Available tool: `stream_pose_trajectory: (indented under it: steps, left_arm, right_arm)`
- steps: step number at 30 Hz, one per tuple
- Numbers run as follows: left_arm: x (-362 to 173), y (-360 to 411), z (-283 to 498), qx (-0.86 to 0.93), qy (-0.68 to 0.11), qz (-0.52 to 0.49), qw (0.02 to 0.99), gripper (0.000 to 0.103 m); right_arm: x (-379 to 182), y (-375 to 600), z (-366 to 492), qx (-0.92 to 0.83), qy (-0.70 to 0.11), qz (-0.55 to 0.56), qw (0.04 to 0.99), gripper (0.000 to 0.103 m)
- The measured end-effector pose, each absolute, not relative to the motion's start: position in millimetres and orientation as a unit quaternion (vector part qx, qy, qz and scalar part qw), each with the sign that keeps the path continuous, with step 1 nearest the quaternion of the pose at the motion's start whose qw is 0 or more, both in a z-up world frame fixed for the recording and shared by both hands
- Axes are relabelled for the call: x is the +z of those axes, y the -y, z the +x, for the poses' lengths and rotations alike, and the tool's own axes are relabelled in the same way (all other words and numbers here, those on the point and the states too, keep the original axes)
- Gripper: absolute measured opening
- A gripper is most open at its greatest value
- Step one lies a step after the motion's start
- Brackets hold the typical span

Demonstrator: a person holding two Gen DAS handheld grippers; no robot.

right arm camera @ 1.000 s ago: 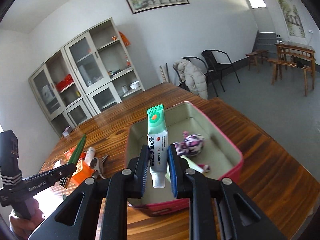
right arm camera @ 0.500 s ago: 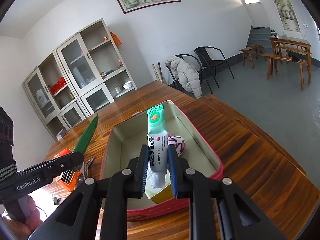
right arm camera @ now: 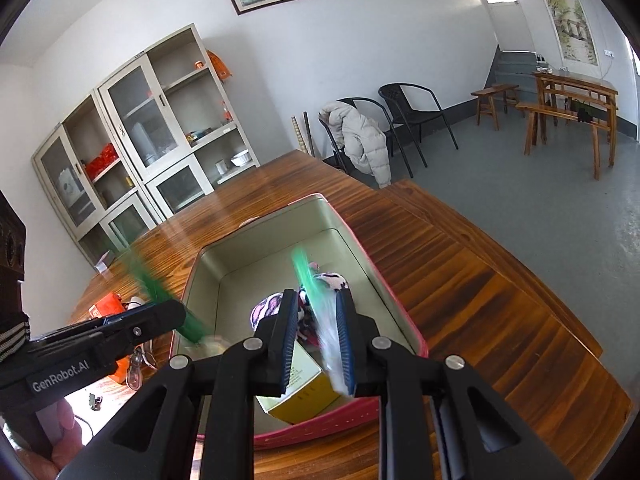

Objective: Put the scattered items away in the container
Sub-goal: 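Carry the green tube and toothpaste over the tray with both tools, then open both tools to drop the tubes into the tray, then return both tools to the table and grasp the teal binder clips with the left tool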

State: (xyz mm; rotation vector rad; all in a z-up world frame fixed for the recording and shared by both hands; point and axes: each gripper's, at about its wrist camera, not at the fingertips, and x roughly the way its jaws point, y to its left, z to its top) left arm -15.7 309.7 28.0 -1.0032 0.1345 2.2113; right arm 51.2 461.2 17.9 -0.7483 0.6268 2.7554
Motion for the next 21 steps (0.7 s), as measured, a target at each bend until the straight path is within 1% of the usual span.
stream_pose_trajectory:
  steps: [5, 7, 8, 9, 10, 11, 12, 15, 19, 21]
  left_arm:
    - [25.3, -306.8, -15.9, 0.852, -0.048, -0.393, 0.342, 0.020]
    - [25.4, -306.2, -15.5, 0.852, -0.049, -0.394, 0.341, 0.020]
    - [25.8, -306.7, -15.8, 0.852, -0.050, -0.394, 0.341, 0.020]
    - [26.3, -306.8, -16.2, 0.852, -0.050, -0.394, 0.342, 0.032]
    - [26.9, -305.6, -15.9, 0.853, -0.050, -0.391, 0.341, 0.063]
    - [28.5, -303.5, -15.6, 0.859, -0.048, -0.383, 0.338, 0.079]
    - [31.6, -300.7, -14.5, 0.867, -0.044, -0.369, 0.332, 0.098]
    - [42.7, -293.7, -10.0, 0.883, -0.045, -0.335, 0.324, 0.099]
    - [48.4, -283.1, -13.0, 0.891, -0.038, -0.327, 0.313, 0.099]
    - [49.8, -277.9, -17.2, 0.891, -0.029, -0.331, 0.309, 0.099]
  right_arm:
    - [16.8, -461.0, 51.9, 0.935, -0.217, -0.258, 0.110, 0.022]
    - [16.2, -459.9, 52.1, 0.935, -0.218, -0.259, 0.110, 0.026]
    - [15.9, -459.6, 52.9, 0.935, -0.218, -0.259, 0.110, 0.030]
    - [15.6, -459.4, 53.5, 0.935, -0.219, -0.258, 0.110, 0.034]
    - [15.8, -459.0, 54.2, 0.934, -0.220, -0.257, 0.111, 0.037]
    - [16.1, -458.4, 55.0, 0.935, -0.220, -0.256, 0.112, 0.041]
    - [16.3, -457.9, 55.7, 0.935, -0.220, -0.255, 0.114, 0.045]
    - [17.4, -457.3, 58.0, 0.935, -0.220, -0.251, 0.119, 0.055]
    - [19.6, -455.2, 58.8, 0.935, -0.222, -0.248, 0.120, 0.060]
    - [22.0, -451.0, 58.9, 0.937, -0.219, -0.247, 0.118, 0.065]
